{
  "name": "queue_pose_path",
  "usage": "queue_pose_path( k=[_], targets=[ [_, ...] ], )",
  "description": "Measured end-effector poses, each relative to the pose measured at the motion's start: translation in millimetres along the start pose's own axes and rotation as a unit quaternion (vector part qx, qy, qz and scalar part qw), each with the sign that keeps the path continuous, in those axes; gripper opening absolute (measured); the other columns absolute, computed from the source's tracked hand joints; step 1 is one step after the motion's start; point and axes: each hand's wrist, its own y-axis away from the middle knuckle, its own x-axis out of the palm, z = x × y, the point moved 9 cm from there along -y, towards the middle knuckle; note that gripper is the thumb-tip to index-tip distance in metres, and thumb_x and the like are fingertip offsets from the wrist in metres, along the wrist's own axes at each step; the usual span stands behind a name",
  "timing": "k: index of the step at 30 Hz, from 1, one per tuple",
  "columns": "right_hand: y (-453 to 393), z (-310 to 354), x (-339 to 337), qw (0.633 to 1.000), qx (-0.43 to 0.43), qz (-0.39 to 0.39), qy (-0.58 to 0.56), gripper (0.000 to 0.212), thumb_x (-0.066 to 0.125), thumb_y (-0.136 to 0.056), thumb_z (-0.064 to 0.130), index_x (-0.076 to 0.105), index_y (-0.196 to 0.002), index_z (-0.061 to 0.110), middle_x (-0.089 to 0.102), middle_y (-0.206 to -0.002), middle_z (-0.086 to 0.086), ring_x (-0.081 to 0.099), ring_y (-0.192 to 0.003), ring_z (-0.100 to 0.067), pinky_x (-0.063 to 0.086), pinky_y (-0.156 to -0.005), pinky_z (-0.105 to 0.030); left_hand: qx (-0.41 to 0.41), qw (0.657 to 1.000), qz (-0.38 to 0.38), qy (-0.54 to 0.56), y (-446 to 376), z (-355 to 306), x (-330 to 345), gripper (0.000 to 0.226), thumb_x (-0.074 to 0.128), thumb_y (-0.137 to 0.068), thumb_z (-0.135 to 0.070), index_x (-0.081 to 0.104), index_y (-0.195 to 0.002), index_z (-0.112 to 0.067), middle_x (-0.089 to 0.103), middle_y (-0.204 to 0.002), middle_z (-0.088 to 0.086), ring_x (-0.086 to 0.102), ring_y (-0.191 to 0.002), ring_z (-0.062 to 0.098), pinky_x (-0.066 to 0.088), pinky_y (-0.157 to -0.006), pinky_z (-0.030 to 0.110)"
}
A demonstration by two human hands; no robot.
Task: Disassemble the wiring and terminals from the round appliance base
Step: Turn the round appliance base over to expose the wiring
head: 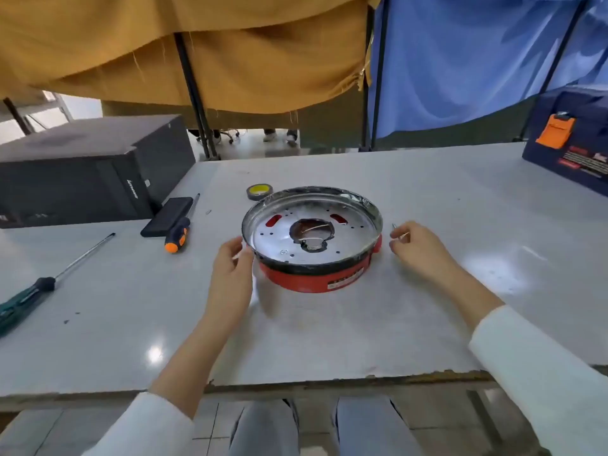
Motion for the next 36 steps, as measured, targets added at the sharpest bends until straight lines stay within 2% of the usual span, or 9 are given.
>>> queue_pose_path(
  k=[3,5,9,15,22,27,31,33,36],
  targets=[
    [-29,1,5,0.997,0.008,-0.033,0.066,0.031,0.052,-0.088,0.013,0.052,-0.119,0.006,0.051,-0.119,-0.019,0.053,-0.106,-0.033,0.043,-0.086,-0.034,-0.064,0.995,-0.001,0.072,-30,10,14,0.029,0.047,-0.094,-0.026,0.044,-0.123,-0.024,0.056,-0.110,-0.013,0.059,-0.094,-0.003,0.043,-0.071,0.009],
    [-40,1,10,0.992,0.024,-0.042,0.116,0.033,0.050,-0.091,0.018,0.047,-0.122,0.007,0.043,-0.123,-0.018,0.052,-0.106,-0.038,0.043,-0.083,-0.039,-0.102,0.991,0.019,0.089,-49,16,23,0.041,0.049,-0.089,-0.020,0.046,-0.128,-0.008,0.061,-0.118,0.008,0.065,-0.094,0.015,0.051,-0.079,0.024],
    [-51,-8,12,0.978,0.029,-0.072,0.192,0.031,0.048,-0.094,0.019,0.043,-0.120,0.005,0.045,-0.121,-0.018,0.053,-0.103,-0.039,0.036,-0.071,-0.037,-0.117,0.985,0.019,0.123,-72,17,26,0.022,0.051,-0.082,-0.007,0.066,-0.098,-0.014,0.071,-0.087,0.003,0.068,-0.065,0.014,0.050,-0.051,0.019],
    [-48,-11,18,0.970,0.031,-0.054,0.234,0.028,0.044,-0.096,0.025,0.049,-0.111,0.002,0.048,-0.113,-0.019,0.053,-0.098,-0.039,0.040,-0.071,-0.039,-0.094,0.982,0.054,0.155,-78,20,25,0.046,0.045,-0.080,-0.001,0.063,-0.118,-0.020,0.070,-0.110,0.004,0.067,-0.101,0.025,0.051,-0.075,0.034],
    [-41,-9,16,0.962,0.011,-0.079,0.261,0.023,0.039,-0.097,0.018,0.041,-0.116,0.006,0.051,-0.110,-0.016,0.053,-0.093,-0.037,0.037,-0.063,-0.037,-0.092,0.984,0.049,0.143,-79,17,25,0.053,0.042,-0.076,0.007,0.063,-0.118,-0.017,0.068,-0.112,0.009,0.065,-0.098,0.026,0.050,-0.071,0.030],
    [-45,-11,18,0.958,-0.024,-0.054,0.281,0.034,0.036,-0.096,0.020,0.036,-0.129,0.025,0.059,-0.101,-0.007,0.055,-0.083,-0.031,0.039,-0.061,-0.034,-0.095,0.984,0.049,0.140,-78,17,24,0.057,0.039,-0.072,0.009,0.065,-0.114,-0.019,0.070,-0.108,0.006,0.065,-0.103,0.027,0.052,-0.083,0.037],
    [-49,-6,5,0.994,-0.040,-0.099,0.000,0.028,0.040,-0.091,0.016,0.061,-0.102,0.031,0.056,-0.066,0.004,0.051,-0.062,-0.013,0.040,-0.055,-0.027,-0.097,0.984,0.054,0.137,-77,15,23,0.059,0.038,-0.069,0.010,0.067,-0.111,-0.020,0.071,-0.103,0.006,0.066,-0.097,0.025,0.053,-0.077,0.033],
    [-49,-3,-5,0.968,-0.037,-0.126,-0.211,0.032,0.041,-0.087,0.009,0.069,-0.090,0.026,0.053,-0.054,0.009,0.048,-0.052,-0.003,0.036,-0.045,-0.018,-0.096,0.985,0.057,0.134,-76,14,24,0.059,0.037,-0.069,0.010,0.068,-0.109,-0.020,0.071,-0.101,0.007,0.066,-0.093,0.024,0.052,-0.076,0.033],
    [-44,5,-10,0.915,-0.039,-0.125,-0.383,0.031,0.044,-0.085,0.009,0.069,-0.090,0.026,0.068,-0.069,0.007,0.057,-0.059,-0.009,0.038,-0.044,-0.016,-0.097,0.984,0.063,0.137,-76,13,24,0.060,0.036,-0.068,0.011,0.069,-0.108,-0.020,0.071,-0.102,0.009,0.064,-0.090,0.023,0.050,-0.076,0.033]
  ],
)
